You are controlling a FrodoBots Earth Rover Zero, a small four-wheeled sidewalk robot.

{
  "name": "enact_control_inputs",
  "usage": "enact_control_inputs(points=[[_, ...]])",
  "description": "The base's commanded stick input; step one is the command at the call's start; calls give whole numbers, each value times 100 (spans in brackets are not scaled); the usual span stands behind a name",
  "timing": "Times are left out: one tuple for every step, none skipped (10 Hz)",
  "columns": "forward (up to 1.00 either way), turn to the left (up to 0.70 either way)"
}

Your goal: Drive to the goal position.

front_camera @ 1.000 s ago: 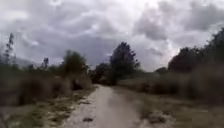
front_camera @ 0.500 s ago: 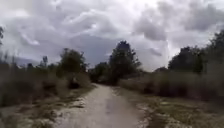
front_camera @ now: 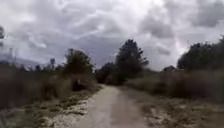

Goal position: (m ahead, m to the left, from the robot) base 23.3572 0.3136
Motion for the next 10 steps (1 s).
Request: enact_control_inputs(points=[[85, 0], [85, 0], [85, 0], [85, 34], [85, 34], [85, 4], [85, 0], [85, 0], [85, 0], [85, 0]])
